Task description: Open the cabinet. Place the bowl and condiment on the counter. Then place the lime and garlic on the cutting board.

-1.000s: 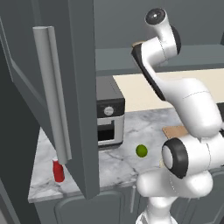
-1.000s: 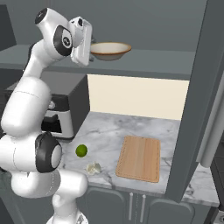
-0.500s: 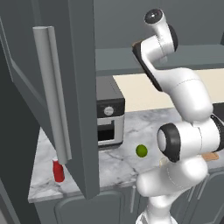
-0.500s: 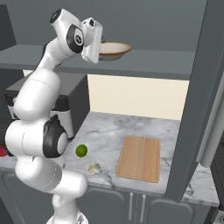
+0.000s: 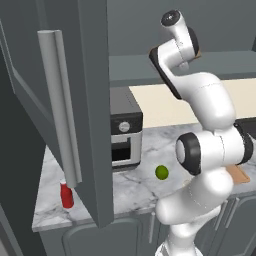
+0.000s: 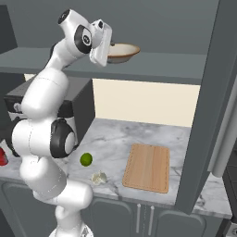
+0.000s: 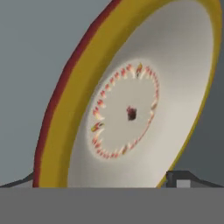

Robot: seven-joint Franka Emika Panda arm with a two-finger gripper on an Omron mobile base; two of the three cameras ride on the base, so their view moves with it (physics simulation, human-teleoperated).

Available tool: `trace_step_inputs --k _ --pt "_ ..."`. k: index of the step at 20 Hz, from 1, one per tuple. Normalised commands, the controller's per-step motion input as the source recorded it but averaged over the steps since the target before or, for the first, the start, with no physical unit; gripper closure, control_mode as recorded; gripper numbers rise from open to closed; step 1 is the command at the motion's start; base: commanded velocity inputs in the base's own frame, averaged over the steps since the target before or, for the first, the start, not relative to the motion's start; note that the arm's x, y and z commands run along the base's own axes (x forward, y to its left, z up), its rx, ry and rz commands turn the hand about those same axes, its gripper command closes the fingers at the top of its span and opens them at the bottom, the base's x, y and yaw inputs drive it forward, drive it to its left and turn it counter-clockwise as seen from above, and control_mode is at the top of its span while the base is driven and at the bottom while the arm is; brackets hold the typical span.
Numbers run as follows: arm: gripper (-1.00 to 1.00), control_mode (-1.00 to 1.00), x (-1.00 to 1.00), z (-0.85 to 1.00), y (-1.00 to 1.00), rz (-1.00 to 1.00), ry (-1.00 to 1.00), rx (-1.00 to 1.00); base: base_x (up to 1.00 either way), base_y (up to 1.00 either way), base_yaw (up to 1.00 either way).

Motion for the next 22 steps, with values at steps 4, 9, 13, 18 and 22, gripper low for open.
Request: trace_step_inputs --k 4,9,13,18,22 --pt "-1.00 -1.00 0.55 -0.22 -0.16 0.00 0.00 0.00 0.00 0.00 0.00" --pt "-1.00 -1.00 0.56 -0.02 -0.03 0.00 0.00 0.00 0.00 0.00 0.00" --pt "1.00 -1.00 0.20 0.00 0.00 0.00 0.00 0.00 0.00 0.00 0.00" --pt "1.00 -1.00 -0.04 -0.10 0.00 0.00 0.01 0.00 0.00 0.00 0.00" --pt "1.00 -1.00 -0.42 -0.19 0.00 0.00 0.01 0.00 0.00 0.00 0.00"
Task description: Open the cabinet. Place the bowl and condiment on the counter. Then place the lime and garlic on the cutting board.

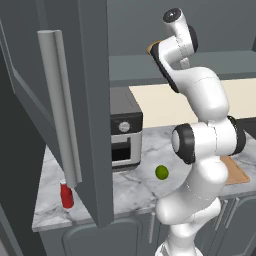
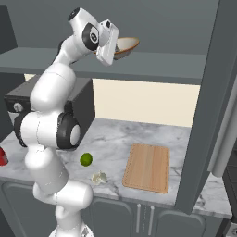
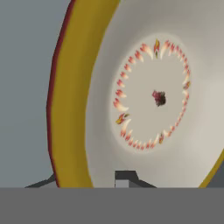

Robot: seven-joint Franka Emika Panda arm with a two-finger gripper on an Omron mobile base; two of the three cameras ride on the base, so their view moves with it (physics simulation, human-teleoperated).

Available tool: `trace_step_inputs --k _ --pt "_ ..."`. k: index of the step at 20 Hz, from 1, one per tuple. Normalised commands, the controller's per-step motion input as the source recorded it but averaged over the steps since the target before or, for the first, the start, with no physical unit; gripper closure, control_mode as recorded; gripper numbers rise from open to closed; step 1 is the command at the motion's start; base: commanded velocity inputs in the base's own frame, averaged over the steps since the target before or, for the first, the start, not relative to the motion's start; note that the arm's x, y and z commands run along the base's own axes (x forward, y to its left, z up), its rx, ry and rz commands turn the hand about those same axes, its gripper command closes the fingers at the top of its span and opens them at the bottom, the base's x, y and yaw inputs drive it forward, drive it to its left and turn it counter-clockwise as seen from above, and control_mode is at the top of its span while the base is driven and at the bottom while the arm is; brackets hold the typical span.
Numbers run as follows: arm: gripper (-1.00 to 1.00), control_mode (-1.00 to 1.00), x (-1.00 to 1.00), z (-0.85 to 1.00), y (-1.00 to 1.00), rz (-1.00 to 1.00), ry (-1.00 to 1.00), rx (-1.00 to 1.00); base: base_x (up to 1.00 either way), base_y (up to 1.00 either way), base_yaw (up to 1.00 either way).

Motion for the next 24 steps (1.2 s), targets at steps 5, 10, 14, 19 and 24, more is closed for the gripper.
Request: trace_step_inputs --k 5,10,14,19,24 --pt "1.00 -1.00 -0.98 0.00 0.00 0.05 -0.01 0.00 0.00 0.00 0.00" --pt "1.00 -1.00 -1.00 0.00 0.00 0.04 -0.02 0.00 0.00 0.00 0.00" --pt "1.00 -1.00 -1.00 0.00 0.00 0.05 0.00 0.03 0.00 0.00 0.00" --pt "1.00 -1.00 -1.00 0.00 0.00 0.05 0.00 0.08 0.00 0.00 0.00" --pt "1.00 -1.00 -1.00 -0.04 0.00 0.07 0.00 0.11 0.00 0.00 0.00"
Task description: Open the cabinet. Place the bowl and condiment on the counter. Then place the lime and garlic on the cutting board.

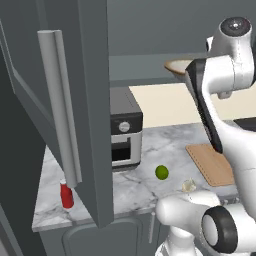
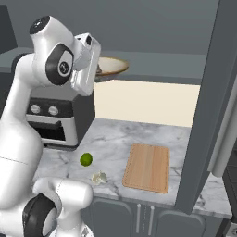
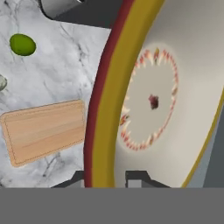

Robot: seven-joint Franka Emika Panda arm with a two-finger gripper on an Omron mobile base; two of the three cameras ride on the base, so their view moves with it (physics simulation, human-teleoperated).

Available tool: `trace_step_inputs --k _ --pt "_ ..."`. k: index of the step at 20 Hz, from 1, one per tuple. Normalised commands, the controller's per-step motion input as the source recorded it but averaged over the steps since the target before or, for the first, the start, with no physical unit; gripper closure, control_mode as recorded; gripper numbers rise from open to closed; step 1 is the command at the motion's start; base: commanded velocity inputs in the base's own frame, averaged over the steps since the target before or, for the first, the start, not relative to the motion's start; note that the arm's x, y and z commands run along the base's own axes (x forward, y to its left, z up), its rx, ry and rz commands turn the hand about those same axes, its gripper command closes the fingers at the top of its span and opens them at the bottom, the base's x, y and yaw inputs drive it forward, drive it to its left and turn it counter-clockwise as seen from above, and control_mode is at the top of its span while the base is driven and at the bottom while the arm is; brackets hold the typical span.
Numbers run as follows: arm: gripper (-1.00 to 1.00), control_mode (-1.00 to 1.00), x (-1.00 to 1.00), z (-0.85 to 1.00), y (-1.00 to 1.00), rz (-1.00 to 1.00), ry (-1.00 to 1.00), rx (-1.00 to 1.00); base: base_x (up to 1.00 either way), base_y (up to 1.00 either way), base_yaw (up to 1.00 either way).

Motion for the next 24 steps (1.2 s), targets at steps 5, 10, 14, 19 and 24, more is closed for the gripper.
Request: trace_step_inputs --k 5,10,14,19,24 --pt "1.00 -1.00 -1.00 -0.14 0.00 0.12 0.00 0.12 0.00 0.00 0.00" --pt "1.00 -1.00 -1.00 -0.47 -0.04 0.21 0.05 0.09 0.00 0.00 0.00" --pt "1.00 -1.00 -0.87 -0.53 0.18 0.37 0.00 0.01 0.00 0.00 0.00" --pt "1.00 -1.00 -0.43 -0.46 0.61 0.40 0.00 -0.04 0.00 0.00 0.00" --pt "1.00 -1.00 0.44 -0.58 0.88 0.28 0.04 -0.10 0.00 0.00 0.00"
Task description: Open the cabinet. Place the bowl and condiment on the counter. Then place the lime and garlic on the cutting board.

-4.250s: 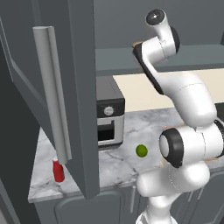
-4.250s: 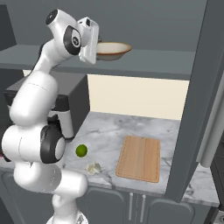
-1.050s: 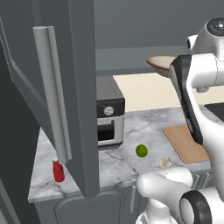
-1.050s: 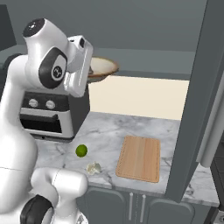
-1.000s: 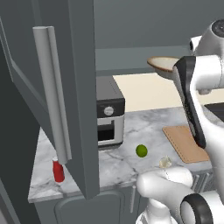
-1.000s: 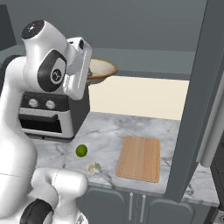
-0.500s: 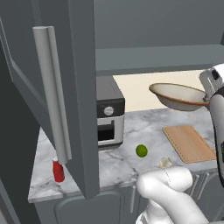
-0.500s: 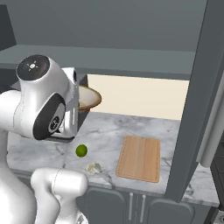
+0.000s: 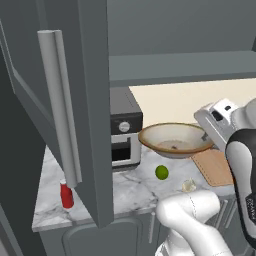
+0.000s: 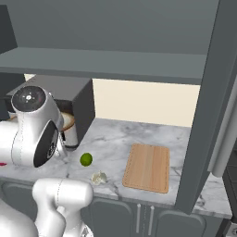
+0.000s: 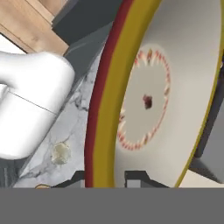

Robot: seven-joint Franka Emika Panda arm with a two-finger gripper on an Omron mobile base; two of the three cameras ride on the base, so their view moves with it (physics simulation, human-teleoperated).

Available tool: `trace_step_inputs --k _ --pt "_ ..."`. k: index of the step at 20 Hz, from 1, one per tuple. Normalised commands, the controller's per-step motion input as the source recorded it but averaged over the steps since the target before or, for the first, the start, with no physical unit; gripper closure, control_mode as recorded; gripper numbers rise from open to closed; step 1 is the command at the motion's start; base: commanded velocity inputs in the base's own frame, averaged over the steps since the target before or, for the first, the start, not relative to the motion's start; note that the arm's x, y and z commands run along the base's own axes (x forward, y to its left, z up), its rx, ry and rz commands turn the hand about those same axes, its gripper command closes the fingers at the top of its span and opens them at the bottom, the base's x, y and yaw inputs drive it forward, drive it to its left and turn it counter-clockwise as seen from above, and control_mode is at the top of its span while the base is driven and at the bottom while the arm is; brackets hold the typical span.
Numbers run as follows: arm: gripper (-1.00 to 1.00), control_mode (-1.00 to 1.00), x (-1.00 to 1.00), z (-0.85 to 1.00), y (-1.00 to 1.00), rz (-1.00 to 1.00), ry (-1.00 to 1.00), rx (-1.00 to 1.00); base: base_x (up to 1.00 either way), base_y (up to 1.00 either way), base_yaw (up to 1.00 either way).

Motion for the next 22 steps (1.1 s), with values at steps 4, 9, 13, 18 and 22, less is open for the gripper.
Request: trace_step_inputs --k 4,9,13,18,22 --pt "1.00 -1.00 0.59 -0.74 0.60 0.16 0.13 -0.01 0.00 0.00 0.00" --pt "1.00 -1.00 0.20 -0.70 0.75 0.13 0.13 0.00 0.00 0.00 0.00" --pt "1.00 -1.00 -0.06 -0.39 0.81 0.10 0.09 0.00 0.00 0.00 0.00" --pt "1.00 -1.00 0.01 -0.60 0.51 0.08 0.23 0.02 0.00 0.00 0.00" --pt "1.00 -1.00 0.16 -0.91 0.07 0.03 0.26 0.09 0.00 0.00 0.00"
